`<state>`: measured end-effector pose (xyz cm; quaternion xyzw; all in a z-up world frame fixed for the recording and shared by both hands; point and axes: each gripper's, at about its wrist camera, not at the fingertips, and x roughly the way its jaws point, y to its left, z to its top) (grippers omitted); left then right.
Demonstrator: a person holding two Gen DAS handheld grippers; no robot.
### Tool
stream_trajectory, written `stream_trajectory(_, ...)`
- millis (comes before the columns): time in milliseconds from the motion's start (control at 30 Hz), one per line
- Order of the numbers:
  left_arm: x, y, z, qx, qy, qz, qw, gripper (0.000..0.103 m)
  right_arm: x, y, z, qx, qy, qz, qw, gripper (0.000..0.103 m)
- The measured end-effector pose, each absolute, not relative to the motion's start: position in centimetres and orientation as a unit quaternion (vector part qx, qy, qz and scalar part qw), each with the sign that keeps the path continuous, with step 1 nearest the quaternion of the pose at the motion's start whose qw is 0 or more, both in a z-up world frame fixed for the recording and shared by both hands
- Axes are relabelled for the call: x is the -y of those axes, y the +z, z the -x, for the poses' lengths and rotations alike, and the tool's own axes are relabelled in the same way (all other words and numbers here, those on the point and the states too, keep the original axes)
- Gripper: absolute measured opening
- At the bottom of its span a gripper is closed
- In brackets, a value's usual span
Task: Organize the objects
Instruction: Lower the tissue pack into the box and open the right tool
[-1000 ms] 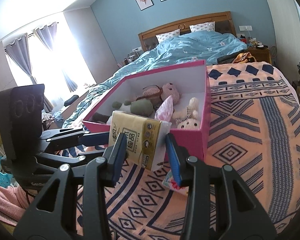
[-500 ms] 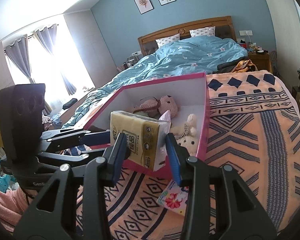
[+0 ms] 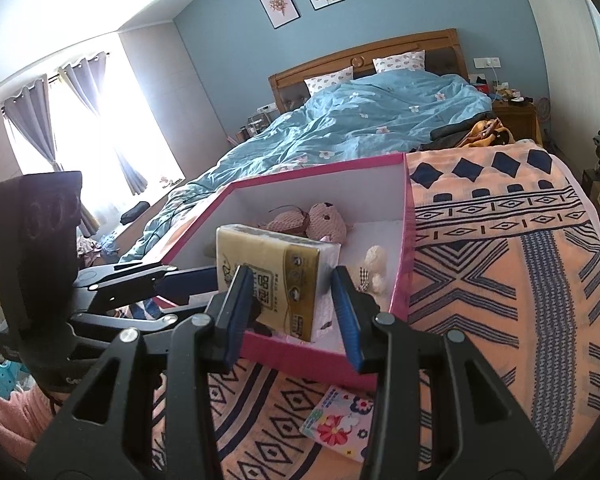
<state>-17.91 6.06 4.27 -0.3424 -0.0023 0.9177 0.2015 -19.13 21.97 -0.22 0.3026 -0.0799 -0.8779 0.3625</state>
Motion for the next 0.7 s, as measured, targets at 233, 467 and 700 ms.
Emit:
stream_trajectory(233, -6.3, 4.0, 19.6, -0.003, 0.917, 0.351, 0.192, 0.039, -21.8, -0.5, 21.0, 0.083, -0.878, -0.312, 0.354, 0.044)
stream_trajectory(467, -6.3, 3.0, 21.5, -0.002, 0.912, 0.368, 0.18, 0.04, -21.2, -1.4, 23.3, 0.082, -0.875, -0.331, 0.343, 0.044)
stream_trajectory(700, -6.0, 1.5, 23.4, 0.013, 0.902, 0.397, 0.169, 0.04, -20.2, -2.2, 25.0, 0.07, -0.878, -0.344, 0.326, 0.044)
